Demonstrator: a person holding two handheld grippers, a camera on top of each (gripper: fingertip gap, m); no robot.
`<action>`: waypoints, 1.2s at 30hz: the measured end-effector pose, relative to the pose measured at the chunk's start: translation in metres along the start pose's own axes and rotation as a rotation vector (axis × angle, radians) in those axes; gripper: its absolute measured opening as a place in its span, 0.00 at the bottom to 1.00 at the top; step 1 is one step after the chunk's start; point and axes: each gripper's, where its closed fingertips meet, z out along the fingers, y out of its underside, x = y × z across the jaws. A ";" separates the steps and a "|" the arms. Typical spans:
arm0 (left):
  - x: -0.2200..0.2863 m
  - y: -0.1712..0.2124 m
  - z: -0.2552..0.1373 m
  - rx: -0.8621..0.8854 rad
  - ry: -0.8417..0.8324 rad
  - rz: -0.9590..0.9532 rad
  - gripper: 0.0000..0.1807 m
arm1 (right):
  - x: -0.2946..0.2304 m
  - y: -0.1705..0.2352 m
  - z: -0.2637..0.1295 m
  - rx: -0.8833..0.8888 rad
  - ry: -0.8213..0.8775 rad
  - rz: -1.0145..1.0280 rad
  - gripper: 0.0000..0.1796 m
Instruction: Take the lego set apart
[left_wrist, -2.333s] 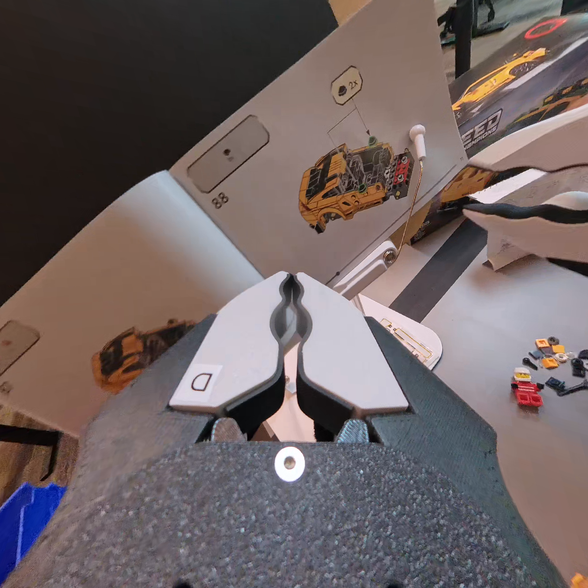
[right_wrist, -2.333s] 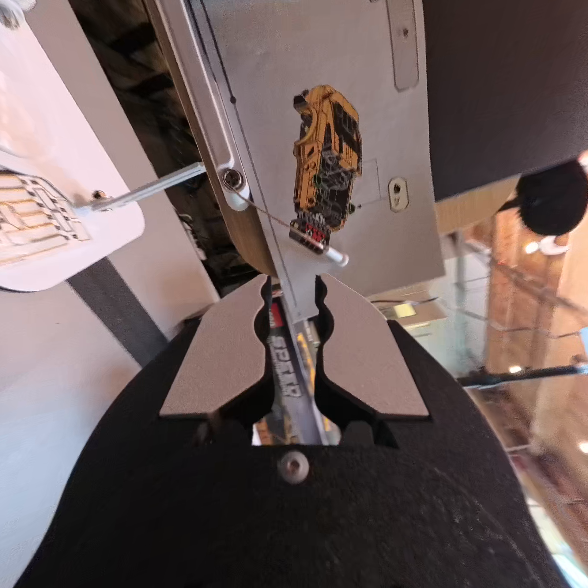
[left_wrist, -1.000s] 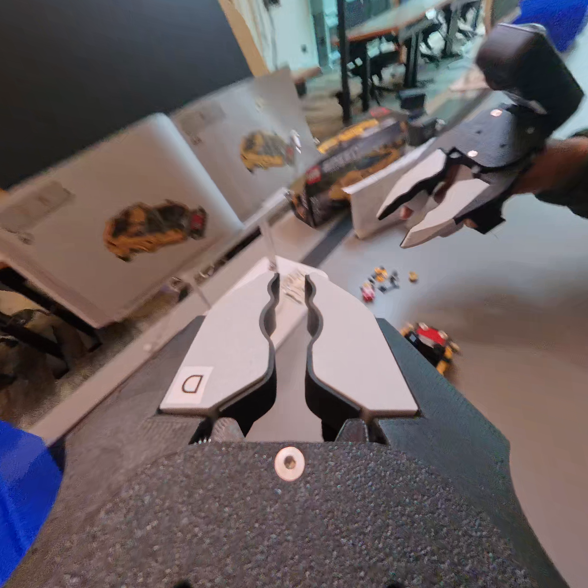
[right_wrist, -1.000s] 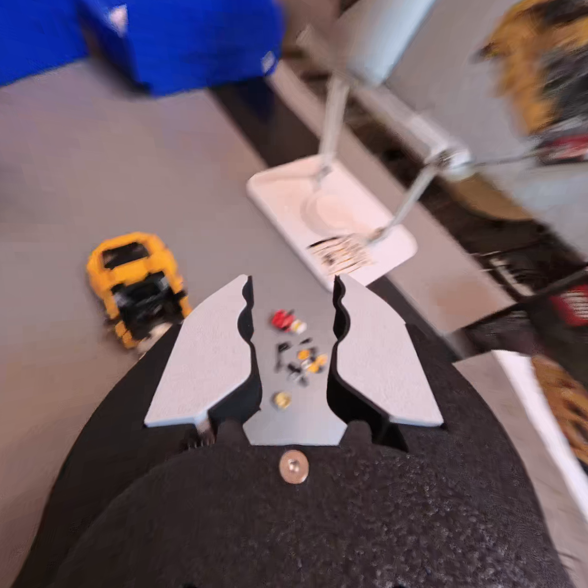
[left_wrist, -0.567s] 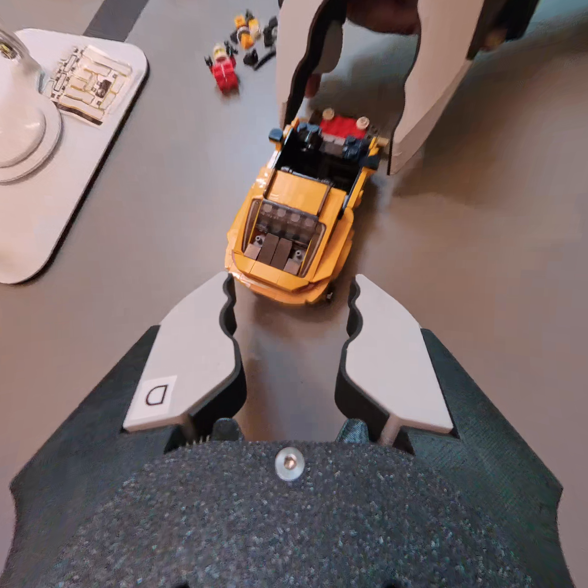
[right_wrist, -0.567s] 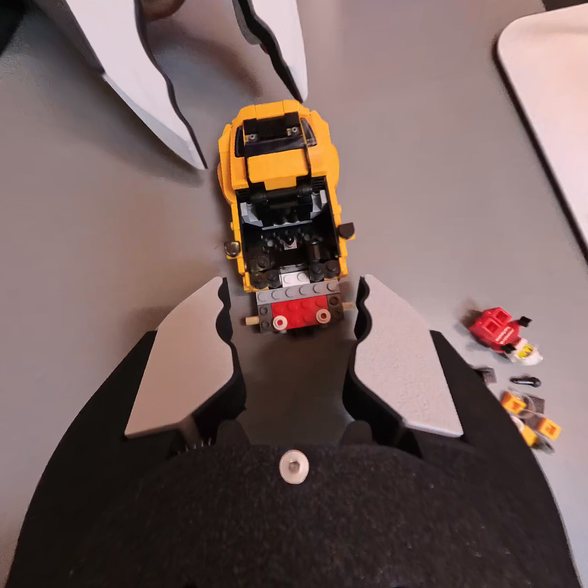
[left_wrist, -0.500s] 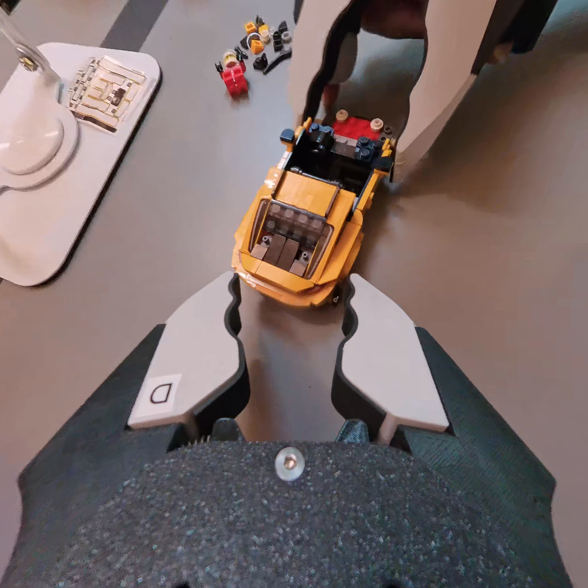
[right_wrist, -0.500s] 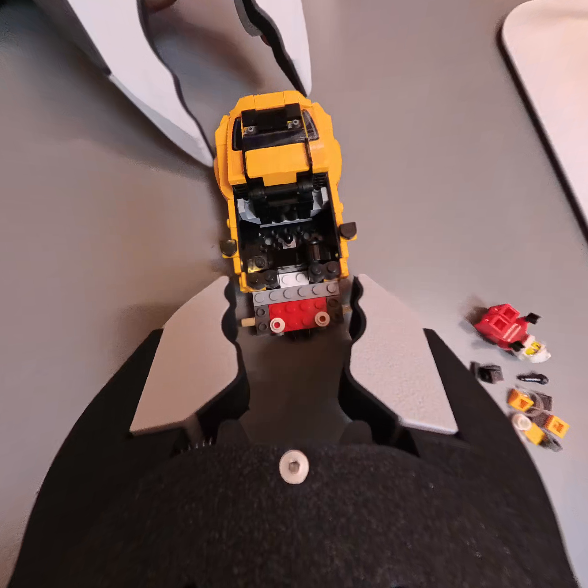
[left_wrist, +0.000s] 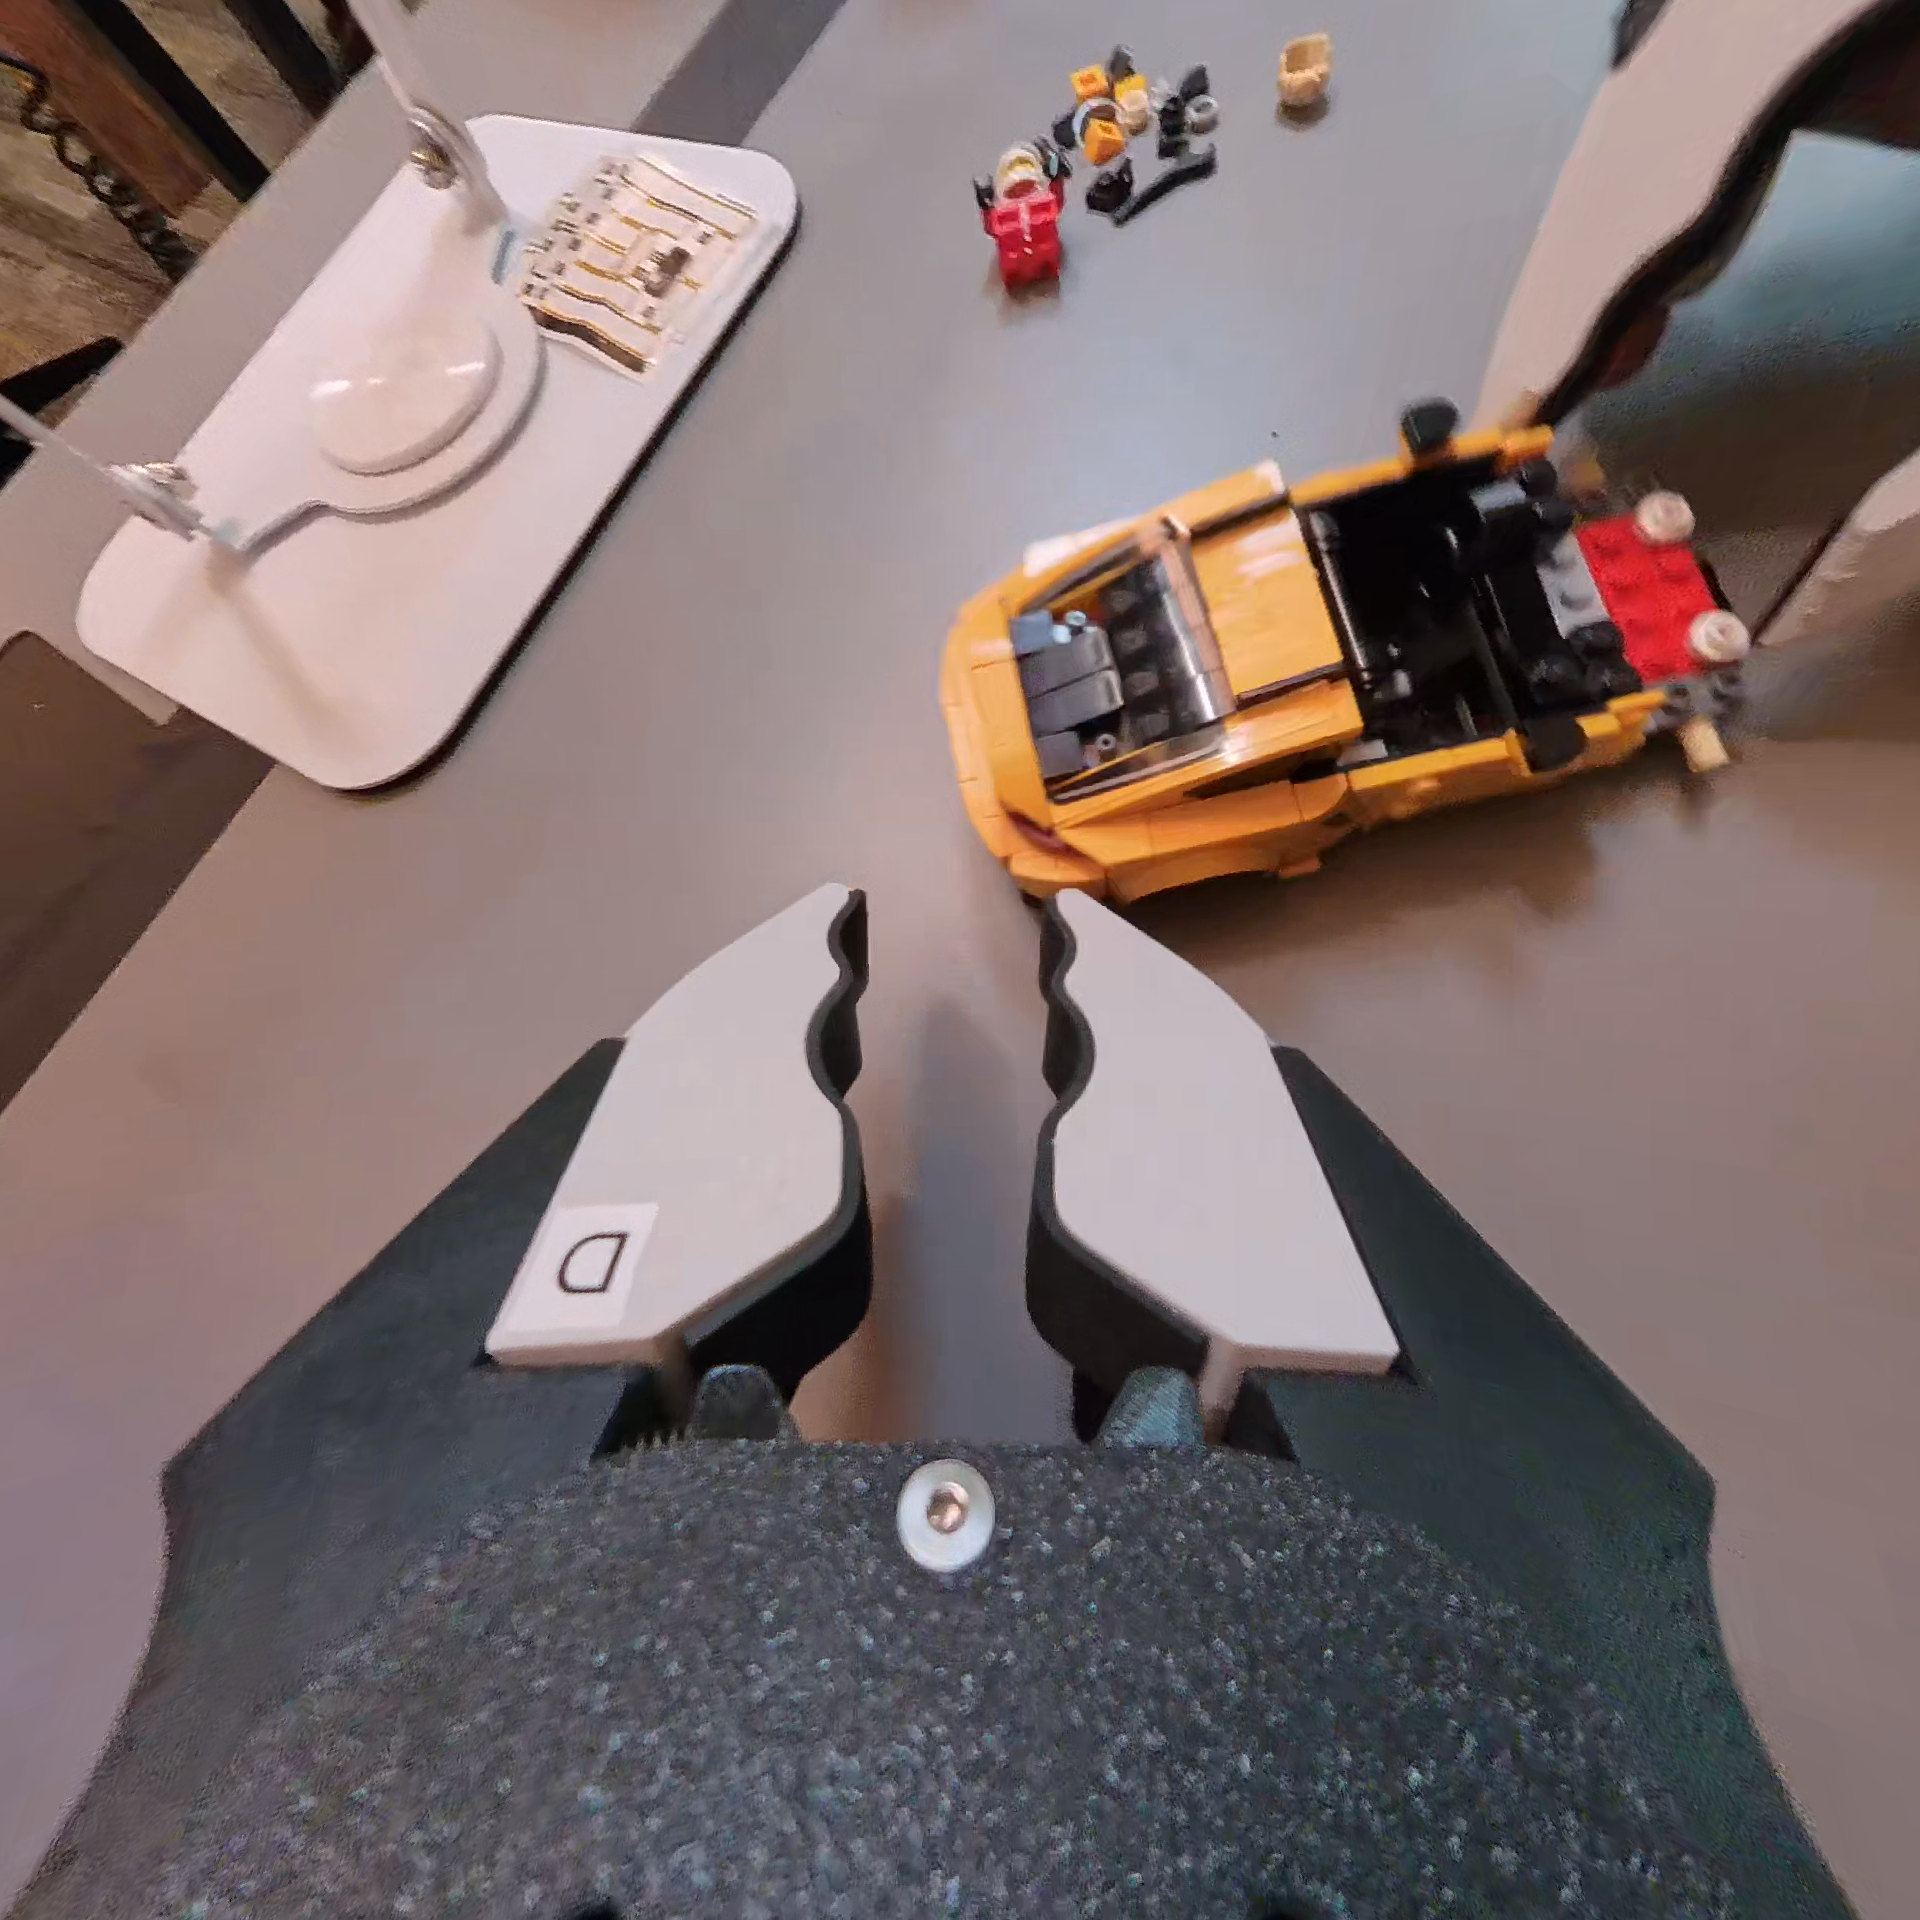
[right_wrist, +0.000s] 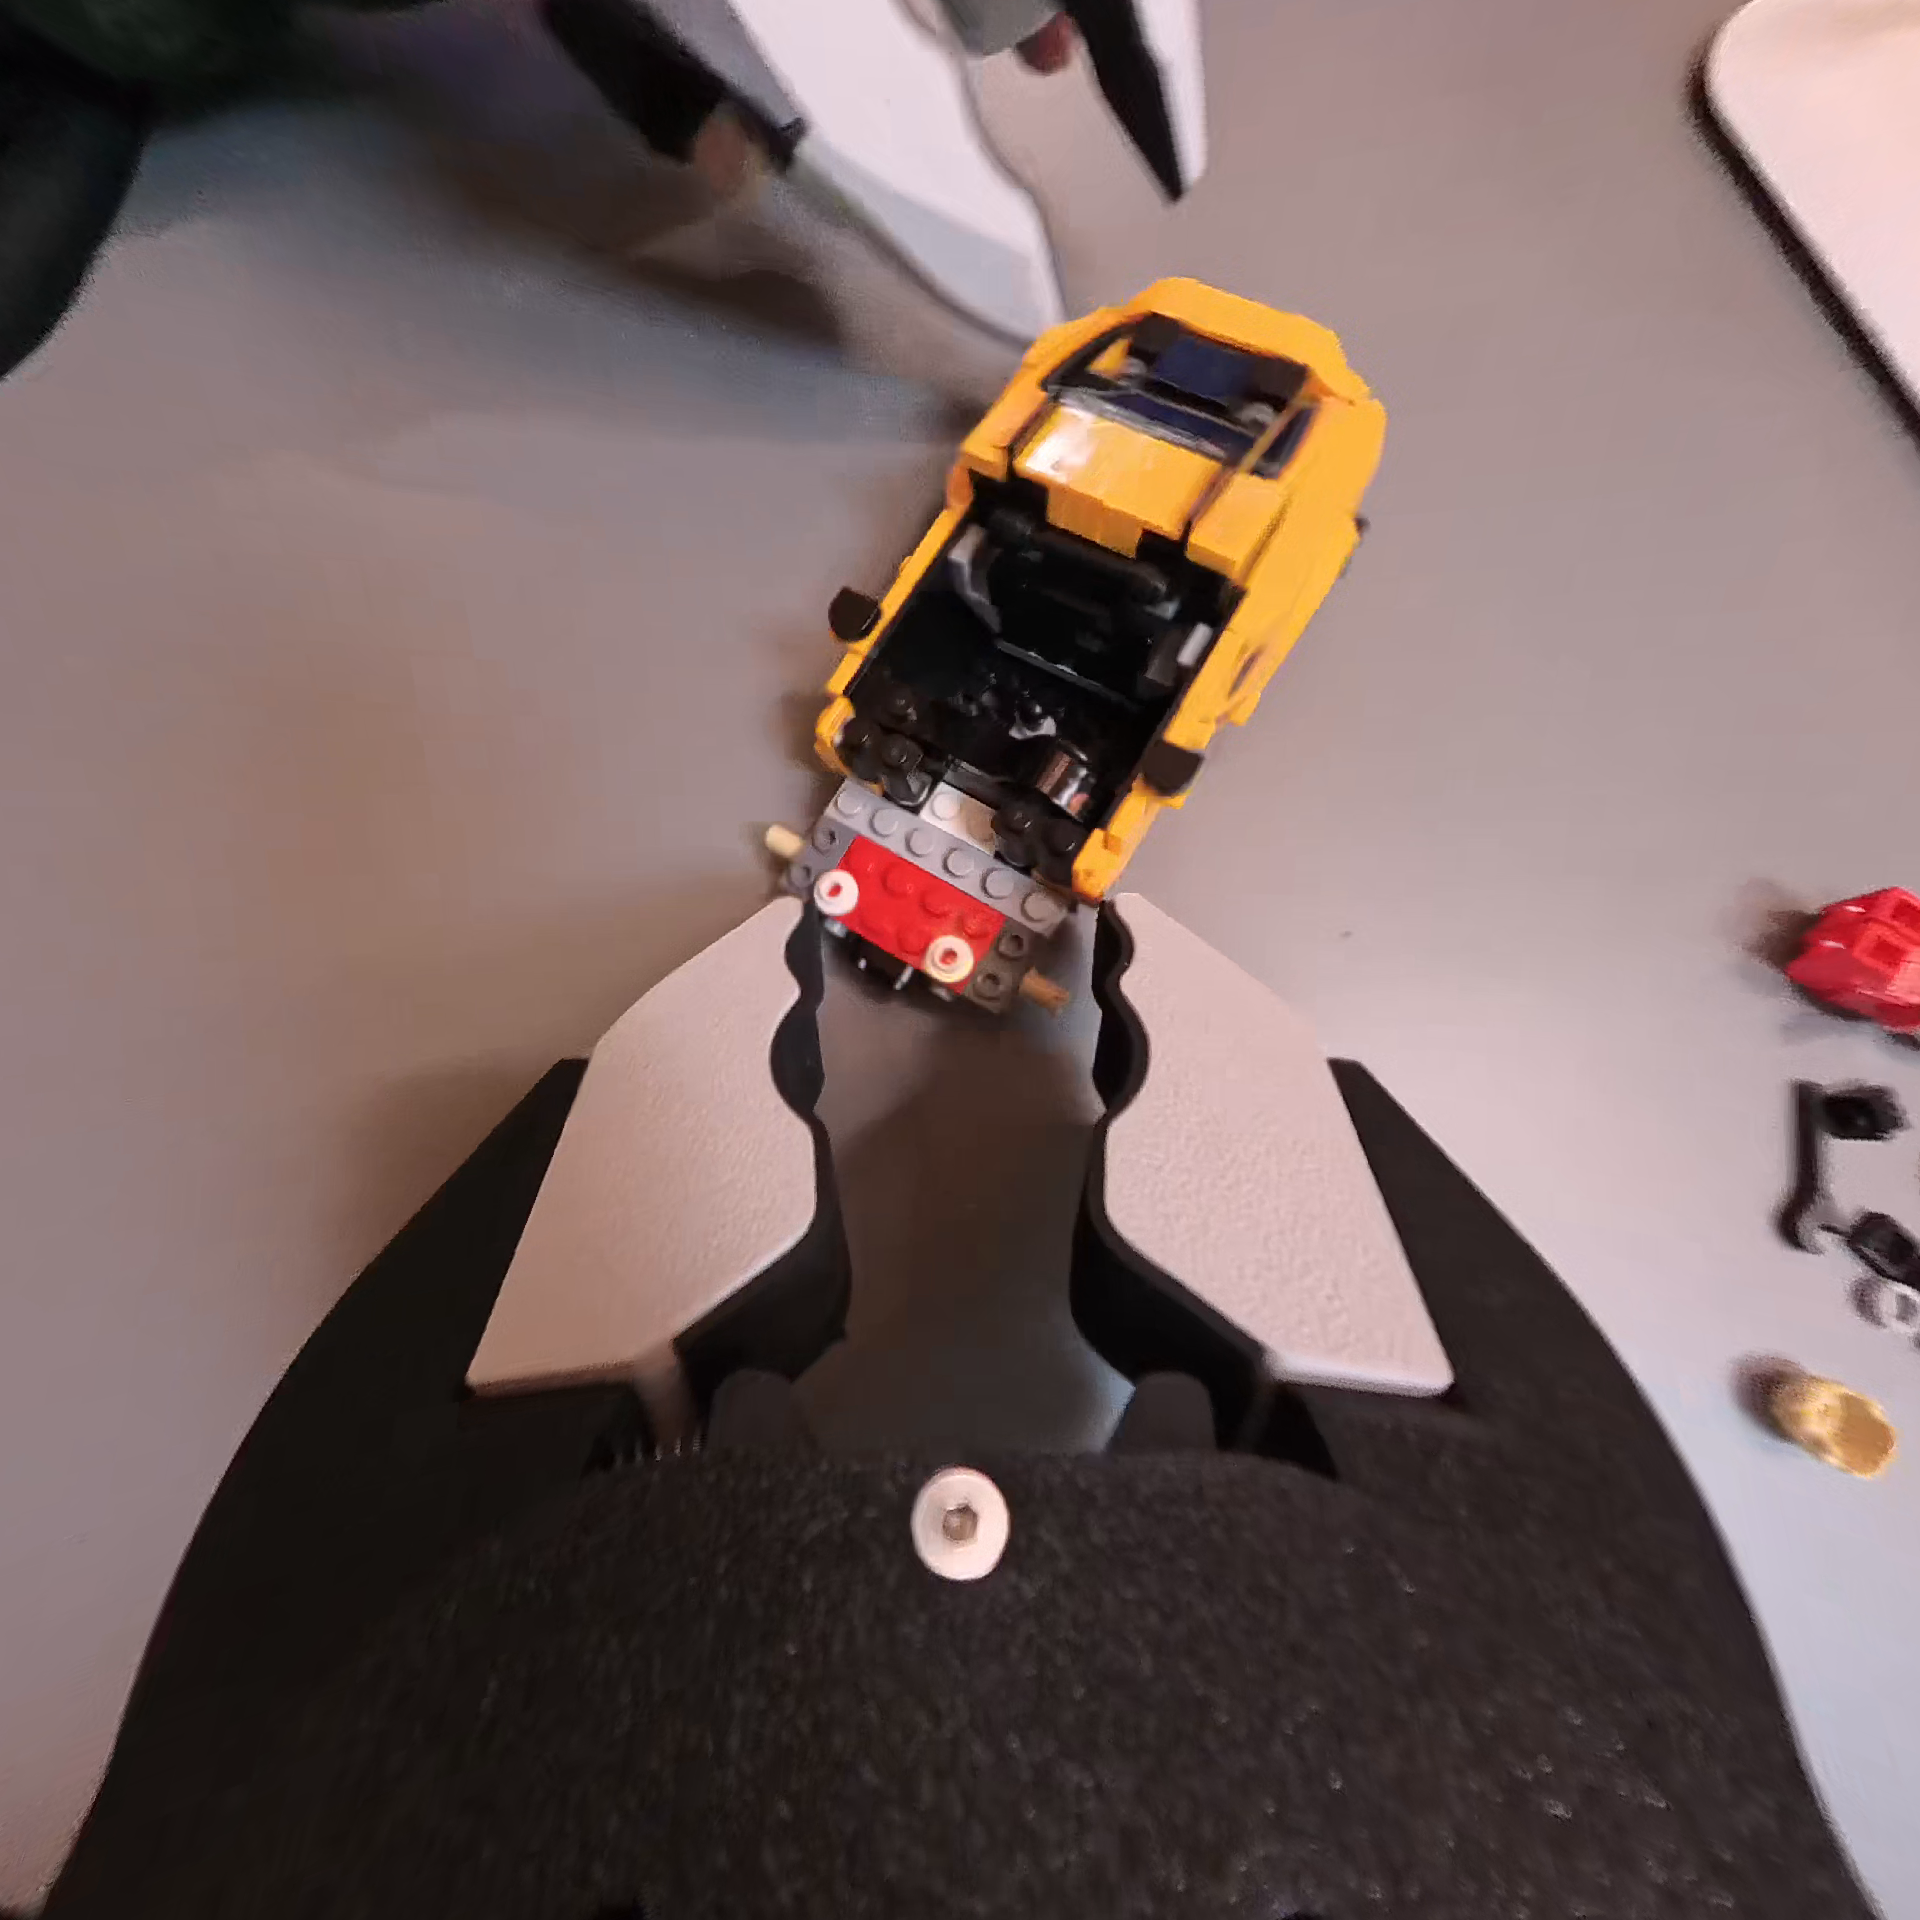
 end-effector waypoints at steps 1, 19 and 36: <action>-0.002 -0.001 -0.002 0.012 0.003 -0.010 0.17 | -0.002 -0.001 -0.001 0.018 -0.019 0.013 0.26; 0.025 -0.016 0.001 0.119 0.139 -0.048 0.17 | 0.040 -0.043 -0.022 0.264 0.160 0.063 0.15; 0.020 -0.037 -0.015 0.231 0.118 -0.054 0.08 | 0.038 -0.024 -0.011 0.244 0.121 0.105 0.11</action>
